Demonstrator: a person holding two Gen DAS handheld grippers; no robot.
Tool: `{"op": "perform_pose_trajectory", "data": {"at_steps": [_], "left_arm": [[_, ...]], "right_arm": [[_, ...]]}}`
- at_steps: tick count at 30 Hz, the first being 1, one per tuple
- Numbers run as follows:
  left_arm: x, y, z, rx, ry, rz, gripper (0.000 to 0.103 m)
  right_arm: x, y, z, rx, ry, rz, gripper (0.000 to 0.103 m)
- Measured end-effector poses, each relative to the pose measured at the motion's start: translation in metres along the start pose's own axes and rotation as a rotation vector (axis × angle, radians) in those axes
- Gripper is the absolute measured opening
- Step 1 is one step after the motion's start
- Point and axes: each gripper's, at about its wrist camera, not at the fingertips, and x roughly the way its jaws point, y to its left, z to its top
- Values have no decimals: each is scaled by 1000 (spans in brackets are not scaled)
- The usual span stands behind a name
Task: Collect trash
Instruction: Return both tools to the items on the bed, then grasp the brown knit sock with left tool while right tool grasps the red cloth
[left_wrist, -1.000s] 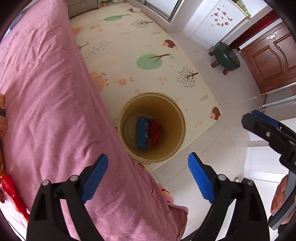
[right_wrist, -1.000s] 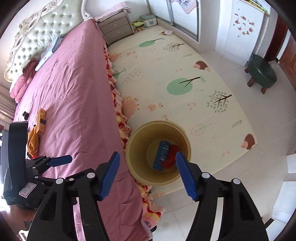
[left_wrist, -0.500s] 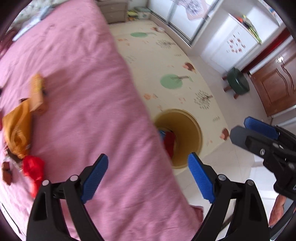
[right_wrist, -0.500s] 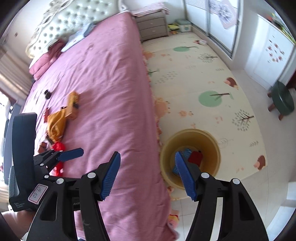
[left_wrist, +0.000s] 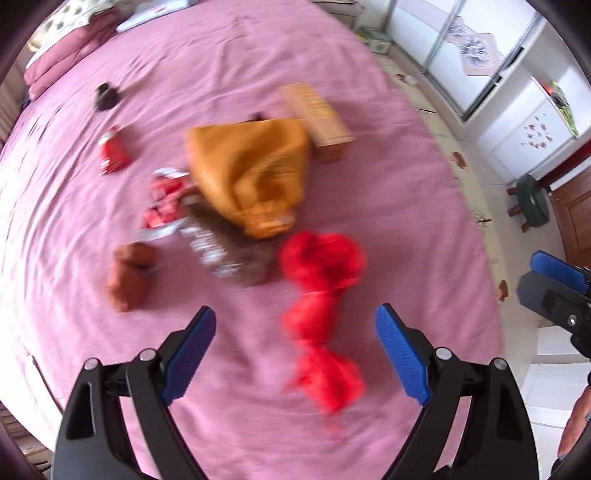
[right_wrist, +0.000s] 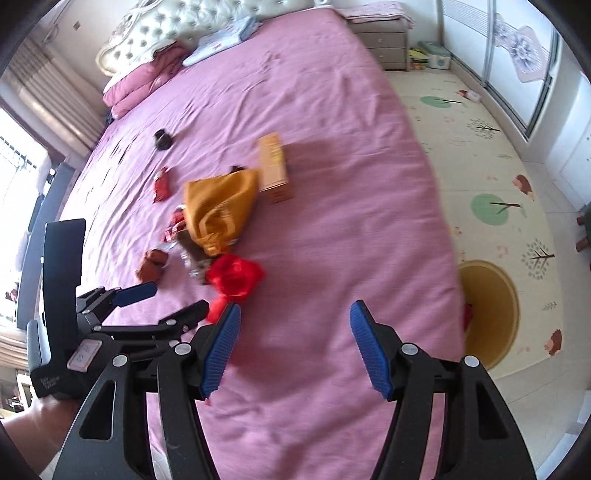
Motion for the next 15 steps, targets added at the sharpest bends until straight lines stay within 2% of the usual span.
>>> {"op": "perform_pose_trajectory", "data": {"at_steps": [7,15], "left_arm": [[13,84,0,-29,8,38,87],[43,137,10,-69,34,87,87]], "right_arm": [[35,57,-2,3,27,-9,61],[71,91,0,-31,81,-30,61]]}}
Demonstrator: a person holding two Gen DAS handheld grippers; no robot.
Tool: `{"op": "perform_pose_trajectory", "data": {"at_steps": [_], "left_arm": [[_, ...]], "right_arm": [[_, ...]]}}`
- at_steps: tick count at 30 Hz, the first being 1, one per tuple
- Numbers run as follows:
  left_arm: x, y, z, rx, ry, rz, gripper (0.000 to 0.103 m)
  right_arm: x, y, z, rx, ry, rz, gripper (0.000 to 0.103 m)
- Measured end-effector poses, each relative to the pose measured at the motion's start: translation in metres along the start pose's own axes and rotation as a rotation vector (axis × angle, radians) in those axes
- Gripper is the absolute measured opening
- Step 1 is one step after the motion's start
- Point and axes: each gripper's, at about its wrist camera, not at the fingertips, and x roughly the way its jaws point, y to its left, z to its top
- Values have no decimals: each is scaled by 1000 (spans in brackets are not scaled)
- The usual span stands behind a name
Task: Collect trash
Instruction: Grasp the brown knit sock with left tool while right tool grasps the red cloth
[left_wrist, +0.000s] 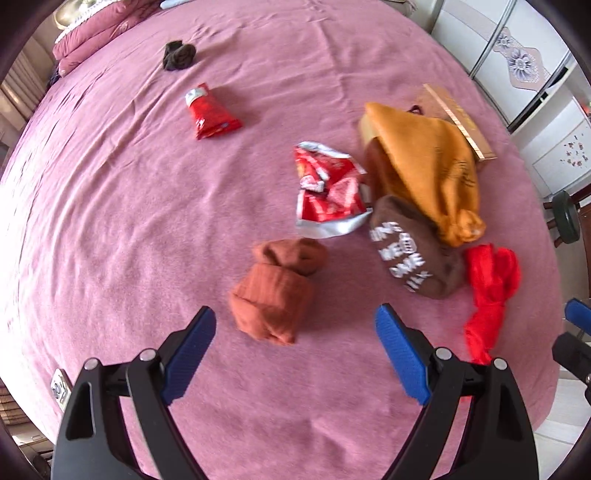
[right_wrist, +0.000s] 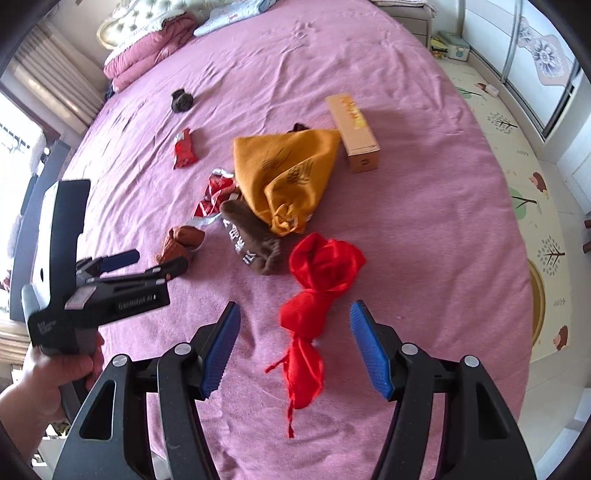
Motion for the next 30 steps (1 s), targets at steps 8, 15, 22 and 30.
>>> {"op": "perform_pose_trajectory", "data": {"at_steps": [8,15,22,30], "left_arm": [[47,21,12,-16,74,-3,87],[66,21,26,2,76,9,73],[53,7,33,-4,74,-2,27],[35,24,6,-77,82,-127,27]], "right_arm": [[30,6,3,4,50,-13,61],[45,-2,1,19,89,-28,62],[59,-13,0,63,127,-37,62],[86,-13,-4,45,216,-99,52]]}}
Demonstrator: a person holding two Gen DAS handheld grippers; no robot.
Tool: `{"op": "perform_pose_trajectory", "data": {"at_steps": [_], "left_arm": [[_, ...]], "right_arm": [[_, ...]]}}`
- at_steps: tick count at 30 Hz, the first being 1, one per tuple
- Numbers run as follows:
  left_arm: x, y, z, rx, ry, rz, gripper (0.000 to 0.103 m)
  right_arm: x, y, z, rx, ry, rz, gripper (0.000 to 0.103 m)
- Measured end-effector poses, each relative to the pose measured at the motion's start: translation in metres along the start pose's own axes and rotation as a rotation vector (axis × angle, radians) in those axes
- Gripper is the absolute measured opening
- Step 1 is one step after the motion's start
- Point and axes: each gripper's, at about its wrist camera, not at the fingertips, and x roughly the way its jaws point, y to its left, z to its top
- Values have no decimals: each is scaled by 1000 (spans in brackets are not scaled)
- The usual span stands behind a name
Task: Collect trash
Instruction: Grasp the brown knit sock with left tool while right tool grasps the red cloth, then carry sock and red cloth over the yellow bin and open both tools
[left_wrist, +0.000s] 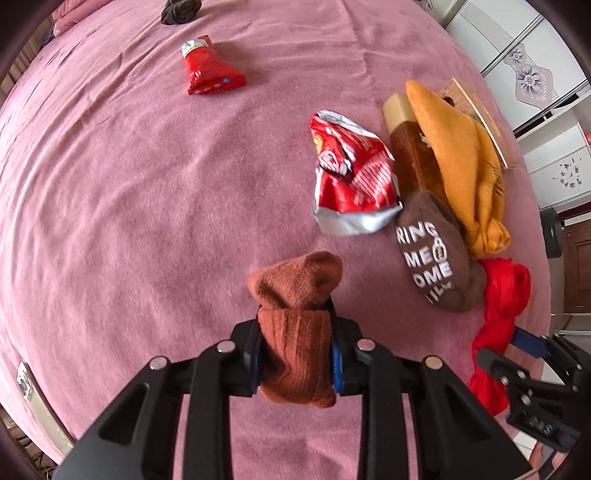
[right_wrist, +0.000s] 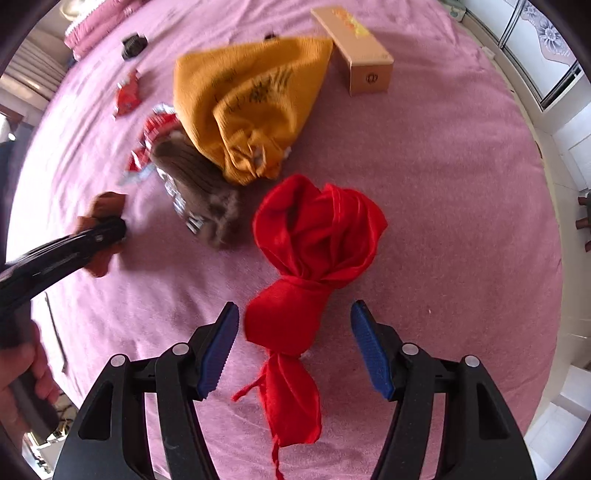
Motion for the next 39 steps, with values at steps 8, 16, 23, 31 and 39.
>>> {"op": "perform_pose_trajectory", "data": {"at_steps": [8,16,23,31,39], "left_arm": [[-19,-36,-49,28,25,-61,27],[-42,-104,-67,69,16,-134,27],[-60,-178,-62,136,-20,-126,27],[-63,-261,-67,191,-13,-133,27],[-41,-363,-64,291,23,-170,27]], "right_arm": [[-15,-8,-7,46,-10,76,31],[-61,-33,-26,24,-78,108,31],[-91,-81,-44,16,-117,129,31],[-126,-172,-66,57,-161,117,31],[-145,-274,-86,160,-193,101,31]]}}
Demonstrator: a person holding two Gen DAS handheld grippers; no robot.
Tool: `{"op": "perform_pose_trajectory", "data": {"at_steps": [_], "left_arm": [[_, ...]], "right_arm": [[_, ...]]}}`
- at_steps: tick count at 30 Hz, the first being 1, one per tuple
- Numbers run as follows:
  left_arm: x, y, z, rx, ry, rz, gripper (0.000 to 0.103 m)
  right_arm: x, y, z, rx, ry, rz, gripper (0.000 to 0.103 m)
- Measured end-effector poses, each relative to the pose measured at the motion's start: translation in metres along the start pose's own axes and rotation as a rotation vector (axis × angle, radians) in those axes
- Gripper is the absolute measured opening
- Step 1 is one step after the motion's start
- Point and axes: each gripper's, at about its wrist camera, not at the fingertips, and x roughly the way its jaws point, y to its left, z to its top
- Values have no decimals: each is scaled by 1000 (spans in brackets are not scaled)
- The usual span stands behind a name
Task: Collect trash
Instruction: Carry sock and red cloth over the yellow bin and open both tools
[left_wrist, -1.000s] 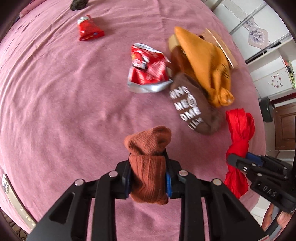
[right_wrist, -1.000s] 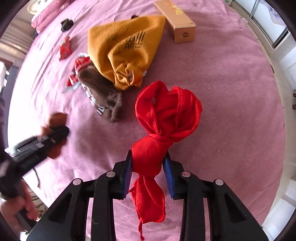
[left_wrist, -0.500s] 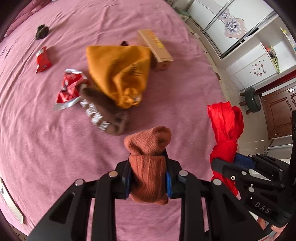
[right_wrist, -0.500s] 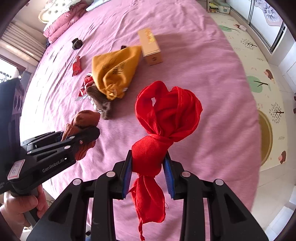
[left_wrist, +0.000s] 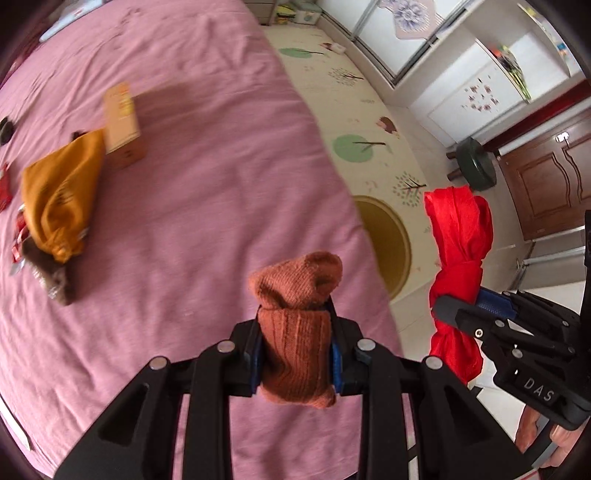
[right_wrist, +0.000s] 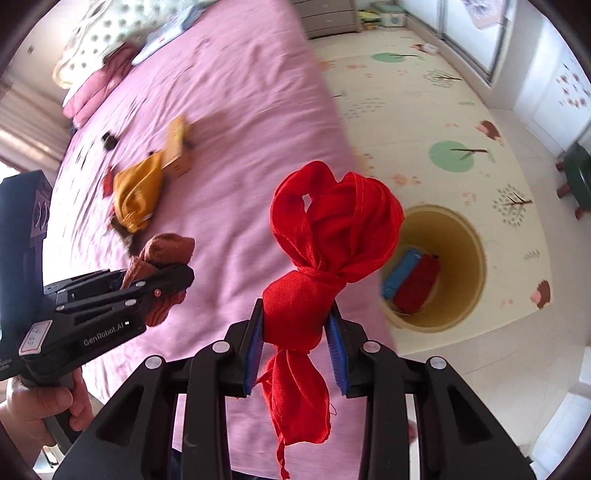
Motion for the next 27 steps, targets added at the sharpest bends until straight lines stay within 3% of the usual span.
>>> {"op": "perform_pose_trajectory", "data": {"at_steps": [8,18,19,21,22,23,27], "left_arm": [[39,-70,29,84,47,-5,27],[87,-126,65,145,105,-34,29],[91,-130,67,151,111,-40,35],[98,-139,73,164,121,-30,67],[101,-141,75,167,117,-6,92],[103,-143,77,174,96,36,95],[111,-146,84,179,118,43,95]], "right_arm": [[-2,-77,3,100,-8,-10,31],[0,-149,16,200,-29,-23,34],[0,-156,18,211,-34,-32,35],[-3,-167,19,234,-51,-48,55],[-5,-170,19,239,-61,-56,56],[-6,-175,20,244,-68,-71,56],[-9,-192,17,288,-80,-74,56]]}}
